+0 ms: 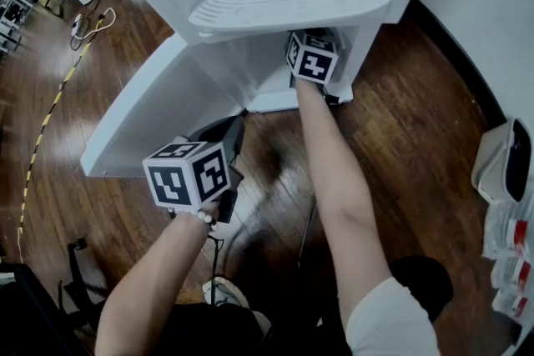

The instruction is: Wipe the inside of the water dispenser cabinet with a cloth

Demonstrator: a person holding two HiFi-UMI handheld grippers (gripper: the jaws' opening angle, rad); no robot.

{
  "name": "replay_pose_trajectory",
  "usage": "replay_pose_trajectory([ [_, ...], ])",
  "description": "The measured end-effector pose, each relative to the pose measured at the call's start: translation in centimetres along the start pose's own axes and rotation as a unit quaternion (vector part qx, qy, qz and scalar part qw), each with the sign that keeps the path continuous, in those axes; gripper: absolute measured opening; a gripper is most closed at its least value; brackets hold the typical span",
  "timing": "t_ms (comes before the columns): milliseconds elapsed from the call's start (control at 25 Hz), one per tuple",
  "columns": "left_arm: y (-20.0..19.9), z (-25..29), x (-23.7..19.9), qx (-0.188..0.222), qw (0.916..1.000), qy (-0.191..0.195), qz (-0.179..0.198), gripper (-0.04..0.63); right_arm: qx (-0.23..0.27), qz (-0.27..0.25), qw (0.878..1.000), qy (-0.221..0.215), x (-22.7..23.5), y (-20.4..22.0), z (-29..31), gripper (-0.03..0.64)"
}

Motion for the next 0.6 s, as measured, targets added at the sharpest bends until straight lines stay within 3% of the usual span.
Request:
replay_pose_trajectory([
  [160, 0.0, 0.6, -0.2, -0.013, 0.9997, -0.02, 0.011, -0.002, -0.007, 0.016, 1.0, -0.024, -0.4, -1.1, 0.6, 0.025],
  [320, 0.7, 0.5, -0.3, -0.019, 0.9997, -0.016, 0.002, -0.002, -0.026, 0.03, 0.997, -0.065, -2.1, -1.2, 1.0, 0.025],
  [600, 1.0, -0.2, -0.5, -0.02, 0.9996, -0.02, -0.009, -0.002, -0.026, -0.008, 0.979, -0.201, -7.9, -0.4, -0.4, 0.023],
])
Point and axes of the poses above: the fingertips, and each gripper's own axes: z forward along the fingers, x to its right, y out of its underside, the point moved 9 cm from there along -z, backward along the fingers, and after that the axes turned 15 degrees about y, right-handed, at the moved point
